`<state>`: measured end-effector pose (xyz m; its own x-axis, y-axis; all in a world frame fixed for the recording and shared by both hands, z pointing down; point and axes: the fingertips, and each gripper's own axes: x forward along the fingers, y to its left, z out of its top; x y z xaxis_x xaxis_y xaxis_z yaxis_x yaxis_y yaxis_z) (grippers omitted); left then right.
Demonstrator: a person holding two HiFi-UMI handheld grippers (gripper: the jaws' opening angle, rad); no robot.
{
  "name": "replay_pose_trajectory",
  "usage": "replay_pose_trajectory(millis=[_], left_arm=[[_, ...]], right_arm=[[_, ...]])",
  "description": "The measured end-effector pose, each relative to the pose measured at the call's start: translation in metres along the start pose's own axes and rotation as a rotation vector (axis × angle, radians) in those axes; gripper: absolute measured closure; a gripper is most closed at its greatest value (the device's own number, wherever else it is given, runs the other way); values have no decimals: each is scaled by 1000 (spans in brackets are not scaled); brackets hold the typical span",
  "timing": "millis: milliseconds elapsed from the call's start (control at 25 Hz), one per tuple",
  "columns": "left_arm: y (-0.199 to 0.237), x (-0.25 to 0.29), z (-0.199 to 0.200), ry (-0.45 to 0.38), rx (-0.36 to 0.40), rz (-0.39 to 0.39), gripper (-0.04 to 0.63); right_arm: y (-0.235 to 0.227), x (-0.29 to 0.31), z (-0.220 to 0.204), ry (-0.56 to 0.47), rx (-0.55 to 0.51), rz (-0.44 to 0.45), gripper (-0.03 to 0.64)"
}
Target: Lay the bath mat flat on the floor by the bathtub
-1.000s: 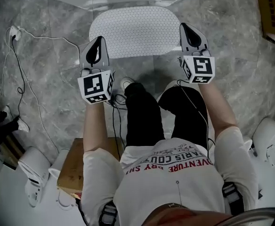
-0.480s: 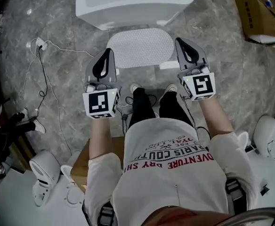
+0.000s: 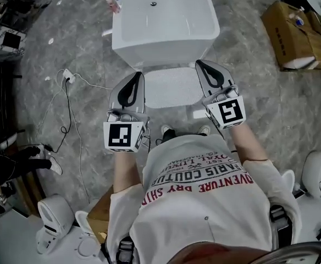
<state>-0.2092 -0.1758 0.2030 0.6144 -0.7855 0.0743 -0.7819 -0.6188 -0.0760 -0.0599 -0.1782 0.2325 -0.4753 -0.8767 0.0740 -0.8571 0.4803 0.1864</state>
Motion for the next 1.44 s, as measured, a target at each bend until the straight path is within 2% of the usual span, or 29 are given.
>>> replay_pose_trajectory(millis=[240,440,840,1040,1440], left_arm=[[6,-11,23,-77,-81,-1,584],[-2,-17,37,-86,-51,-7,584],[-12,-23,42,-36,-1,-9,584],[-14,-28,38,-25,-9,22,584],[-11,-25,42,-21,-19,37,584]], right_arm=[[3,-10,36,-54,-11,19,611],[6,-24,42,-75,-10,24,611],[5,-34,60,-103,-6,16,611],[5,-40,61,-118,9,0,611],[-1,-40,62,-125,36,-27,611]])
